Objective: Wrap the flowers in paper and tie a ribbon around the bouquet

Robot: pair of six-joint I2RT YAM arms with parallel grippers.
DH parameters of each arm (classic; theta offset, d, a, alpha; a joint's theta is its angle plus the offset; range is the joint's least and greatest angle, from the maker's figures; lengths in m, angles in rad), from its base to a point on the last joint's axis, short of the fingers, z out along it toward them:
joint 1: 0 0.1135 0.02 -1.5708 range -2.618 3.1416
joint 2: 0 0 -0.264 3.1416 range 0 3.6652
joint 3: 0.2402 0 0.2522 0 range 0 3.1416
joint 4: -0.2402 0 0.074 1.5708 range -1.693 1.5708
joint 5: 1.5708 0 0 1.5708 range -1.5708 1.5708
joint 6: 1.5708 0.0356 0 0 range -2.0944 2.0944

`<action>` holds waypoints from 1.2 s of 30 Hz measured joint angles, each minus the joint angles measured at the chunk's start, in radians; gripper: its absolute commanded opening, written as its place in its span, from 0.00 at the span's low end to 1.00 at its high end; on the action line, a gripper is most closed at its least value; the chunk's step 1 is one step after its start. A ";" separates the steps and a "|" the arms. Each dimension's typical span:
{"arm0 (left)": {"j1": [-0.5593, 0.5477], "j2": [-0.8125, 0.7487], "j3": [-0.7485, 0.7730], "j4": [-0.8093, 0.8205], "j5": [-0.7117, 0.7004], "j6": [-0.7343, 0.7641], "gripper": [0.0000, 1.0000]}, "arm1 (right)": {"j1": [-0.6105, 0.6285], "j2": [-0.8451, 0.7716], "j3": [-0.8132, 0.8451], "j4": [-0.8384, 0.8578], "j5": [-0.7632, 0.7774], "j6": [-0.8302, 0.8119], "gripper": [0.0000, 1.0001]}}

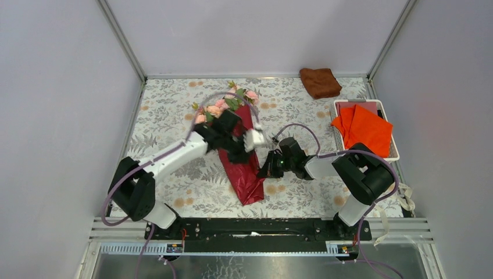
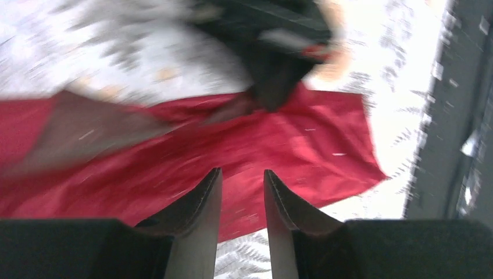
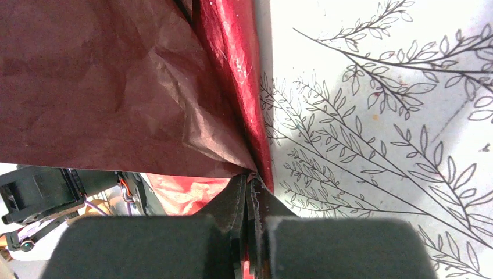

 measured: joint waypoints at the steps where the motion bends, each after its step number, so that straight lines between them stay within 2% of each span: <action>1: 0.079 0.000 0.011 0.025 0.028 -0.029 0.38 | 0.000 -0.003 -0.003 0.003 0.003 0.002 0.00; 4: 0.244 0.000 0.016 0.089 0.054 -0.105 0.38 | 0.000 -0.003 -0.006 0.008 0.005 0.007 0.00; 7: 0.298 0.006 0.013 0.131 0.053 -0.168 0.39 | 0.000 -0.003 -0.013 0.021 0.008 0.015 0.02; 13: 0.294 0.102 0.019 0.226 0.054 -0.253 0.42 | 0.000 -0.007 -0.025 0.041 0.012 0.026 0.14; 19: 0.292 0.297 0.118 0.277 0.053 -0.307 0.42 | -0.001 -0.050 -0.027 0.002 0.042 0.005 0.37; 27: 0.279 0.472 0.204 0.296 0.039 -0.341 0.42 | -0.012 -0.202 0.031 -0.224 0.132 -0.166 0.62; 32: 0.278 0.476 0.203 0.296 0.035 -0.341 0.42 | -0.076 -0.193 0.168 -0.305 0.162 -0.270 0.64; 36: 0.278 0.476 0.203 0.297 0.033 -0.341 0.42 | -0.110 -0.021 0.340 -0.325 0.145 -0.319 0.64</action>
